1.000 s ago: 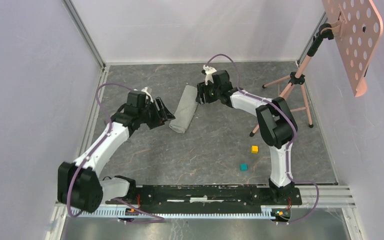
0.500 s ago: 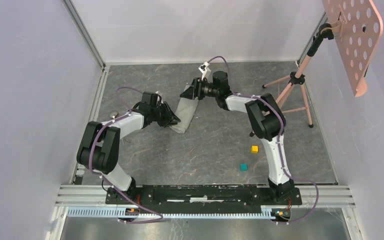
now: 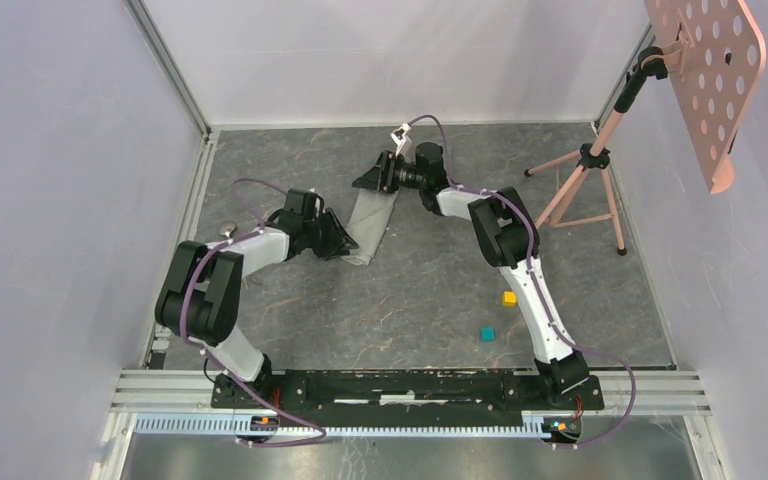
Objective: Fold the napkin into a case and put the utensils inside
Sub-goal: Smooth out the smaller rectangle-folded napkin at the center of the board, then pick up the fork.
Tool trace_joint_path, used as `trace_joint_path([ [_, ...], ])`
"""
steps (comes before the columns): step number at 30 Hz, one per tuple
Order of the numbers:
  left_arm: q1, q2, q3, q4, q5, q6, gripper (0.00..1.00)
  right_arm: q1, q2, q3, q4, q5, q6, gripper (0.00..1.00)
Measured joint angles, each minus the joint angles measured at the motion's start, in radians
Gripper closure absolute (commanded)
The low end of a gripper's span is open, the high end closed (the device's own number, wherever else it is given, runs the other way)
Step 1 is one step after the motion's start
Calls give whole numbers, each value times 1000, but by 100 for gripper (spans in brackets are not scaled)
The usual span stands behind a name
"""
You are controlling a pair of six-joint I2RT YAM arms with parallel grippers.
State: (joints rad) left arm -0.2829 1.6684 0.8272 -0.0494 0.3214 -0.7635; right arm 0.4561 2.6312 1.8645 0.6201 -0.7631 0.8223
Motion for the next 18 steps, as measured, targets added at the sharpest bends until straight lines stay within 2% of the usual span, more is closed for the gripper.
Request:
trace_joint_path([
  [3, 0, -98, -3, -87, -15, 11, 33, 8, -14, 16, -72, 2, -29, 26],
  [7, 6, -327, 17, -262, -67, 38, 19, 13, -134, 15, -290, 24, -128, 22],
  [9, 23, -438, 52, -362, -105, 56, 18, 16, -248, -39, -354, 49, -183, 22],
  [13, 130, -590, 117, -554, -222, 80, 18, 24, -620, -277, -399, 68, -293, 23],
  [16, 241, -618, 141, -681, -319, 108, 21, 31, -814, -379, -397, 64, -364, 24],
  [18, 324, -597, 155, -749, -379, 134, 23, 36, -873, -403, -397, 59, -407, 24],
])
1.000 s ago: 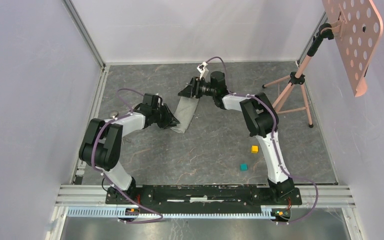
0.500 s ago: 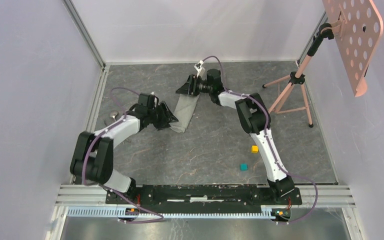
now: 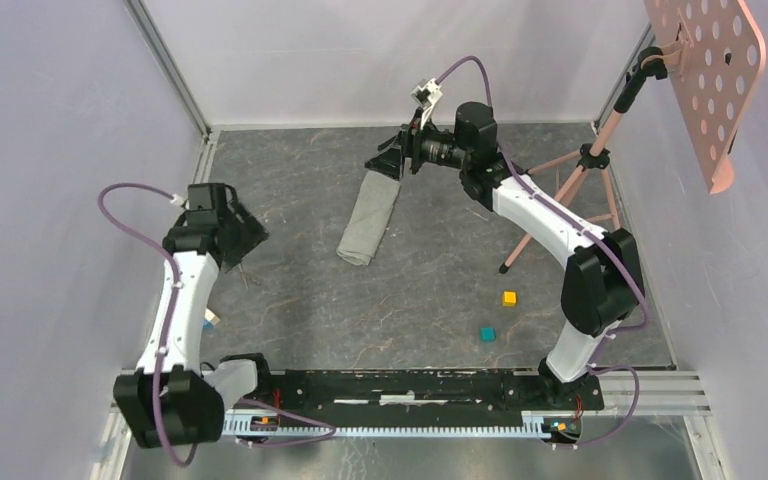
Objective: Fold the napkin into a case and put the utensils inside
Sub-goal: Pick up the fork.
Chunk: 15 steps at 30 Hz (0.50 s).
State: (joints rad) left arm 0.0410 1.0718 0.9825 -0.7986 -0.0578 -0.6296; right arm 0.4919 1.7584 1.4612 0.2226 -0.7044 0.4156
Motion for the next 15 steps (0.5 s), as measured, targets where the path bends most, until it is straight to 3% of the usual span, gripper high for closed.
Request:
trace_joint_path([
  [7, 282, 275, 34, -59, -111, 71, 48, 3, 11, -53, -47, -14, -76, 25],
  [12, 362, 504, 85, -11, -104, 72, 46, 3, 24, -77, -84, -14, -92, 26],
  [15, 368, 561, 120, 19, -97, 72, 43, 3, 24, -77, -82, -17, -101, 26],
])
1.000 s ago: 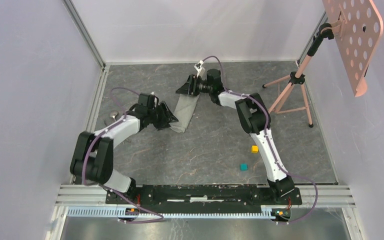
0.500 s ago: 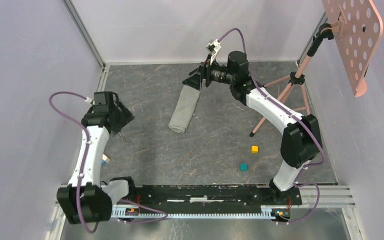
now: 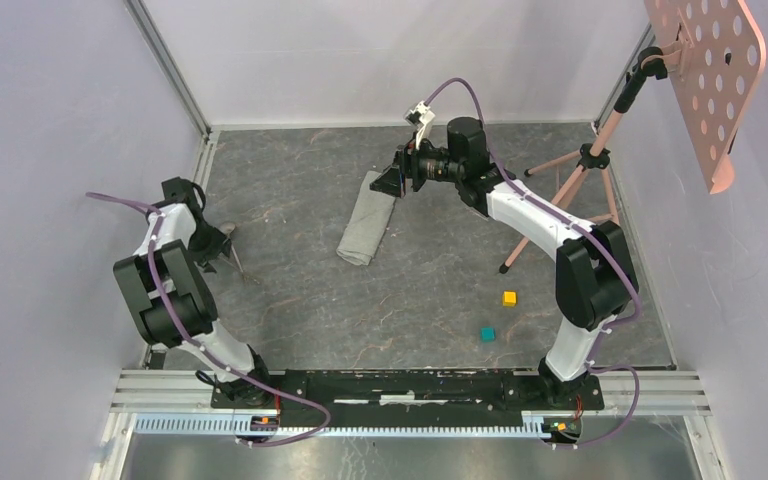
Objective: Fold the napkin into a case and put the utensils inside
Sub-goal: Pick up the fork.
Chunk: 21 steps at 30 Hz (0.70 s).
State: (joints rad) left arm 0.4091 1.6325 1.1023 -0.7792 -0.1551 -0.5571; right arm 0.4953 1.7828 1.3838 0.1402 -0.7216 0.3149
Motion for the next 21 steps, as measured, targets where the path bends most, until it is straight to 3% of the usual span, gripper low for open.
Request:
trace_joint_path([
  [14, 0, 189, 92, 79, 6, -15, 64, 0, 26, 0, -2, 0, -14, 28],
  [21, 0, 224, 112, 79, 4, -19, 85, 0, 30, 0, -21, 23, -32, 29],
])
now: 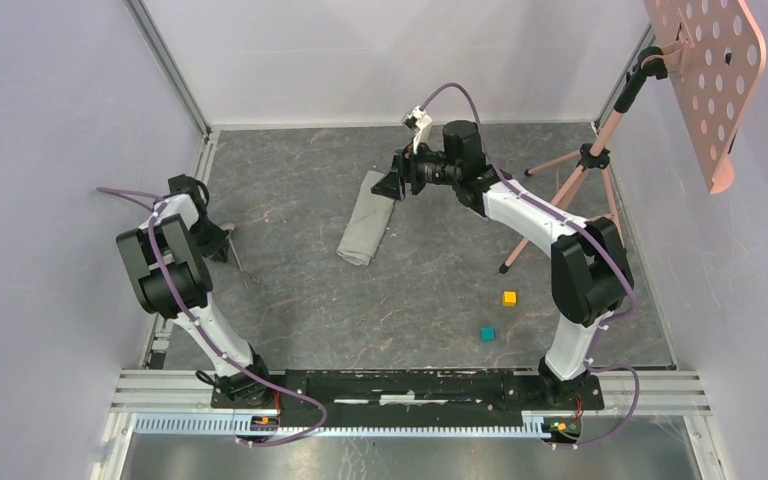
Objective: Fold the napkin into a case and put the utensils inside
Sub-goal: Pick up the fork, then pass from the left arm to the right
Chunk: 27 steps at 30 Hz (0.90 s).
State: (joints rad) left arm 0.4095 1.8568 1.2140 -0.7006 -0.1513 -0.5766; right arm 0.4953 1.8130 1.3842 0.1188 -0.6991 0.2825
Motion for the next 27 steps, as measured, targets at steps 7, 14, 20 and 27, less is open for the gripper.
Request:
trace_joint_path([
  [7, 3, 4, 2, 5, 38, 1, 94, 18, 2, 66, -158, 85, -56, 29],
  [14, 2, -64, -69, 59, 125, 3, 98, 53, -53, 75, -238, 166, -98, 28],
  [20, -107, -379, -183, 141, 274, 37, 98, 64, -147, -26, -238, 170, -95, 27],
  [27, -488, -715, -314, 480, 528, 68, 98, 63, -237, -283, -21, 113, 74, 25],
])
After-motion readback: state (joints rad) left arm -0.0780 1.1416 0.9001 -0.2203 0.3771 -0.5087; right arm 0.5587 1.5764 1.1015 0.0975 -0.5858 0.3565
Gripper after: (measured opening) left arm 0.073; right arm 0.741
